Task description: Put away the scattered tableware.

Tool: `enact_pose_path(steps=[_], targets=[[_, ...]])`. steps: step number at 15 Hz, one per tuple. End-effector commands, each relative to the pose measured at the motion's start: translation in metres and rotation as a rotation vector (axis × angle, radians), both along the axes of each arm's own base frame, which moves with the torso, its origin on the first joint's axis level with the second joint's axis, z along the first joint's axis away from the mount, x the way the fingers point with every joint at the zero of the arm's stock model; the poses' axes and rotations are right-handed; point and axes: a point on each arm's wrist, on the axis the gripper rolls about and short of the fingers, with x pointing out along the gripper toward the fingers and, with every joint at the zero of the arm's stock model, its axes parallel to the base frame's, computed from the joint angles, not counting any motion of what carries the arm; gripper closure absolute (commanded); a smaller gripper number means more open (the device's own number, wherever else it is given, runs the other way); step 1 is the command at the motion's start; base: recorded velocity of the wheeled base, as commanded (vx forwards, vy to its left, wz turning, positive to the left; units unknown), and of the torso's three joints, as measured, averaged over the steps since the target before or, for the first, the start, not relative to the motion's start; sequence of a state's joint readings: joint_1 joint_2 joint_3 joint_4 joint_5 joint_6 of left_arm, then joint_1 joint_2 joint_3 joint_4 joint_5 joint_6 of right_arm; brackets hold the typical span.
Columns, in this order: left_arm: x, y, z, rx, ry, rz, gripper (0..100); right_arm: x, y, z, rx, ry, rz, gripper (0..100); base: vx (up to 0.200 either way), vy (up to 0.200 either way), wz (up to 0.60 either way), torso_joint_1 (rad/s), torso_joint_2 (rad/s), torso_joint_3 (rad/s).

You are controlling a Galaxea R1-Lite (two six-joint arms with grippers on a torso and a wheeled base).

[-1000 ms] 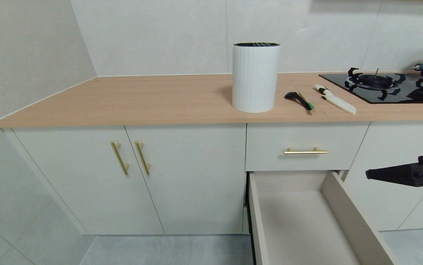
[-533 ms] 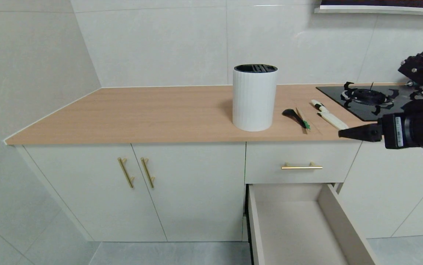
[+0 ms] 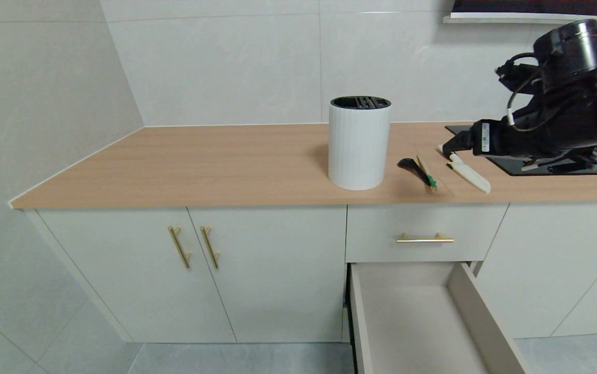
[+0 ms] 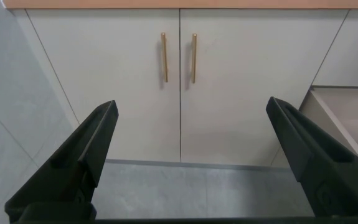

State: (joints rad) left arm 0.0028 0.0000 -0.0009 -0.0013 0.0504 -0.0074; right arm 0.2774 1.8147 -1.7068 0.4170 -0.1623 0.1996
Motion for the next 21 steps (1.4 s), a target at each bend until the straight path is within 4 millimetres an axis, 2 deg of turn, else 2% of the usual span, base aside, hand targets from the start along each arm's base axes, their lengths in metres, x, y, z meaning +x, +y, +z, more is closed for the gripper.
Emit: enact_pose_path(steps=[1, 3, 7, 12, 19, 20, 21], targets=[[0.0, 0.0, 0.0, 0.0, -0.001, 0.0, 0, 0.056, 0.013, -0.049, -0.074, 0.101, -0.115, 0, 0.0, 0.0, 0.0, 0.0, 0.0, 0.0], [0.0, 0.0, 0.0, 0.0, -0.001, 0.0, 0, 0.075, 0.018, -0.065, -0.046, 0.119, -0.146, 0, 0.0, 0.0, 0.0, 0.0, 0.0, 0.0], [0.0, 0.0, 0.0, 0.0, -0.001, 0.0, 0, 0.095, 0.021, -0.09, -0.052, 0.154, -0.154, 0, 0.0, 0.0, 0.0, 0.0, 0.0, 0.0], [0.0, 0.0, 0.0, 0.0, -0.001, 0.0, 0, 0.109, 0.017, -0.095, -0.016, 0.142, -0.195, 0, 0.0, 0.0, 0.0, 0.0, 0.0, 0.0], [0.0, 0.0, 0.0, 0.0, -0.001, 0.0, 0, 0.115, 0.017, -0.106, -0.005, 0.151, -0.207, 0, 0.0, 0.0, 0.0, 0.0, 0.0, 0.0], [0.0, 0.0, 0.0, 0.0, -0.001, 0.0, 0, 0.116, 0.017, -0.107, -0.004, 0.154, -0.209, 100, 0.0, 0.0, 0.0, 0.0, 0.0, 0.0], [0.0, 0.0, 0.0, 0.0, 0.001, -0.001, 0, 0.116, 0.017, -0.107, -0.004, 0.154, -0.209, 100, 0.0, 0.0, 0.0, 0.0, 0.0, 0.0]])
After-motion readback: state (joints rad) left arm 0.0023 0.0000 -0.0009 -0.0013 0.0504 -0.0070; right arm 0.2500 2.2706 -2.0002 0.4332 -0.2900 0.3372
